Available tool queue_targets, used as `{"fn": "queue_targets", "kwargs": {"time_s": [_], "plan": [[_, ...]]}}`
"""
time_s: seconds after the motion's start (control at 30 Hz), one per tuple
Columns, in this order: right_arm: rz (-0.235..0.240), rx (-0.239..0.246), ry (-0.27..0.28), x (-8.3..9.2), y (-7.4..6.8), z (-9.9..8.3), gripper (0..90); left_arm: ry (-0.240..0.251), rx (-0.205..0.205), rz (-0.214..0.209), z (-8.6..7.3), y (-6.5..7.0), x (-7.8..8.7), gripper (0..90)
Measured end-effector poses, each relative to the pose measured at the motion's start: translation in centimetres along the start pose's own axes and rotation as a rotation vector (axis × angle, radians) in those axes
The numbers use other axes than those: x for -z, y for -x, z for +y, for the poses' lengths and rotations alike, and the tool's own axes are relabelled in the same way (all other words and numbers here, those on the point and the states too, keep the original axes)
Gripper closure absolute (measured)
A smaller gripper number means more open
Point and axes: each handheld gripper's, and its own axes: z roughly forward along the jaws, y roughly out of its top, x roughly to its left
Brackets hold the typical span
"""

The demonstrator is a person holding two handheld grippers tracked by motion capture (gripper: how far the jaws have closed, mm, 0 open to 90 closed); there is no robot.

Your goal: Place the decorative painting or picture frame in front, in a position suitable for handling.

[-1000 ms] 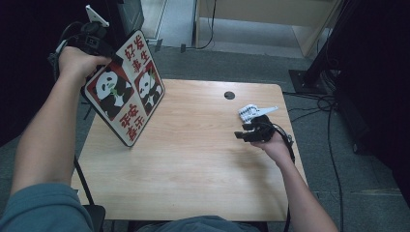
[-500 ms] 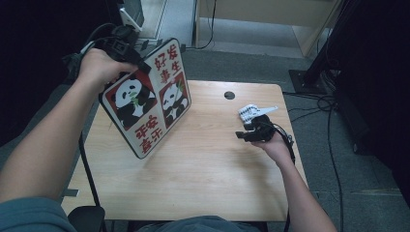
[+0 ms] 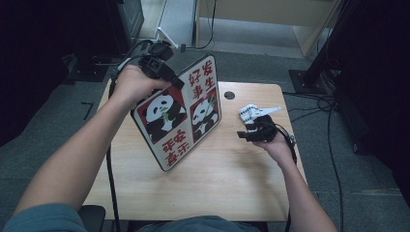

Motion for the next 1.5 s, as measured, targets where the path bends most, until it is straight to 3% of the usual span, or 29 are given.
{"fn": "queue_targets", "kwargs": {"time_s": [0.27, 0.5, 0.73, 0.93, 1.3, 1.5], "plan": [[-0.005, 0.005, -0.007, -0.1, 0.1, -0.1, 45.4, -0.005, -0.017, -0.032, -0.1, 1.2, -0.9, 79.3], [-0.006, 0.005, -0.007, -0.1, 0.2, -0.1, 45.3, -0.003, -0.013, -0.041, -0.2, 1.4, -1.1, 79.2], [-0.009, -0.002, -0.011, -0.3, 0.4, 0.0, 45.4, -0.023, -0.007, -0.035, -0.1, 1.1, -1.0, 79.0], [-0.010, -0.009, -0.001, -0.3, 0.8, 0.1, 45.4, -0.012, 0.022, -0.027, -0.5, 0.6, -1.0, 78.2], [-0.003, 0.001, -0.004, -0.6, 0.8, 0.4, 45.4, 0.005, 0.045, -0.063, -1.0, 0.0, -0.9, 70.4], [-0.006, -0.024, 0.015, -0.2, 1.6, 0.3, 45.4, 0.020, 0.054, -0.092, -1.5, -0.3, -0.2, 64.7]]}}
